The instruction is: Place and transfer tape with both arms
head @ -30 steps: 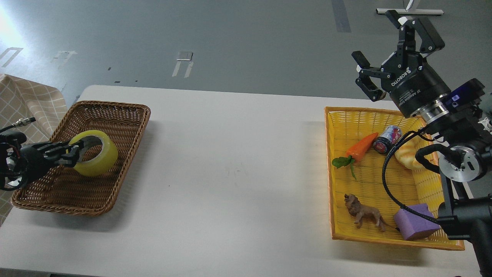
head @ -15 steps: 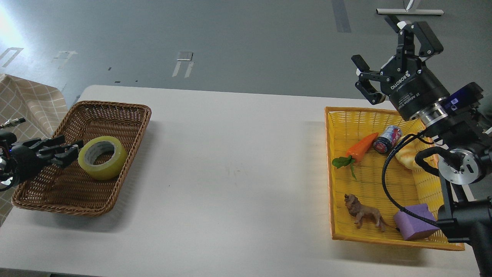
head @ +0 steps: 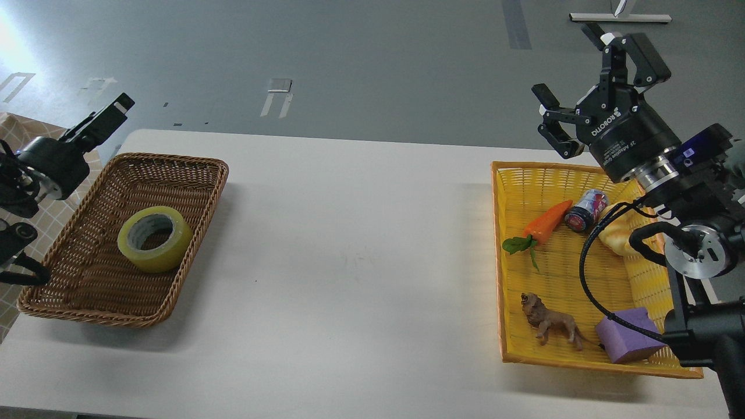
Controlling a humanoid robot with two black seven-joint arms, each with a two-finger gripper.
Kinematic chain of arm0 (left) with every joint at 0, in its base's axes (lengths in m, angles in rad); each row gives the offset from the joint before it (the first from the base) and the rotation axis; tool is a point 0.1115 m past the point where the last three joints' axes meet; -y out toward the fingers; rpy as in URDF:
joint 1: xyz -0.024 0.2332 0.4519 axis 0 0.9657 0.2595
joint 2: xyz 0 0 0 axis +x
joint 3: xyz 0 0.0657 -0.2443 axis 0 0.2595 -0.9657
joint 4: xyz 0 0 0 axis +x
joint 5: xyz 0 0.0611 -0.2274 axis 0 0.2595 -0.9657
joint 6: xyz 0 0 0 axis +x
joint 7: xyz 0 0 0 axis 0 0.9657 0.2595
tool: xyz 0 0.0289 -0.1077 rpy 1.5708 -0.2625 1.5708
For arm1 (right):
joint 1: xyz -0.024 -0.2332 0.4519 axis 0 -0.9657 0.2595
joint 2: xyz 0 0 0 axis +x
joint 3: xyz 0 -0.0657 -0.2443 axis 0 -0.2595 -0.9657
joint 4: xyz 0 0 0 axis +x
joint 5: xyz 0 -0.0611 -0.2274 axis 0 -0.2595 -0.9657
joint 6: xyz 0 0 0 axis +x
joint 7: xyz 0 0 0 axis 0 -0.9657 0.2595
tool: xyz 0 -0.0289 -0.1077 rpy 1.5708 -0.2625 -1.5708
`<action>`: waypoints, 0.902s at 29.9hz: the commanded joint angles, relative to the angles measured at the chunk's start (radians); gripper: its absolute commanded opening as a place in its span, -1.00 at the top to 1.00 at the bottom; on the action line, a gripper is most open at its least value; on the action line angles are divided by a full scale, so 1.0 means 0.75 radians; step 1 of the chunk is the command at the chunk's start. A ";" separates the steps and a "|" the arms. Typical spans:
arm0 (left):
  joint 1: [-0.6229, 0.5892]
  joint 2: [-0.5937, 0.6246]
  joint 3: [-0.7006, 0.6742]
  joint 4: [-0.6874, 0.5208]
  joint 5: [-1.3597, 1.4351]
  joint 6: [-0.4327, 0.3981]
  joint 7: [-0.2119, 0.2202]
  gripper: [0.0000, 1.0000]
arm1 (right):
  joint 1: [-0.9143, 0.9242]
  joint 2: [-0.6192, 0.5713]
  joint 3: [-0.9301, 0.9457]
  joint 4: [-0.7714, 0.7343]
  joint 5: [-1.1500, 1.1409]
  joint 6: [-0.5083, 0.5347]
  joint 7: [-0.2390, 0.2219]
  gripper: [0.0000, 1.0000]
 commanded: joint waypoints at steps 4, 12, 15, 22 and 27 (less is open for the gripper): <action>-0.222 -0.198 -0.002 0.025 -0.185 -0.009 0.000 -0.96 | 0.023 -0.002 -0.008 -0.012 -0.037 0.000 0.000 -1.00; -0.416 -0.497 -0.022 0.084 -0.483 -0.191 0.220 -0.96 | 0.045 -0.002 -0.006 -0.012 -0.125 0.000 -0.002 -1.00; -0.463 -0.530 -0.027 0.078 -0.678 -0.308 0.316 -0.96 | 0.060 -0.004 -0.008 -0.014 -0.127 0.000 -0.002 -1.00; -0.500 -0.634 -0.088 0.031 -0.756 -0.602 0.337 -0.96 | 0.119 -0.041 -0.008 -0.039 -0.127 0.000 -0.002 -1.00; -0.468 -0.734 -0.157 0.021 -0.736 -0.730 0.406 -0.96 | 0.176 -0.051 -0.008 -0.065 -0.151 0.000 -0.004 -1.00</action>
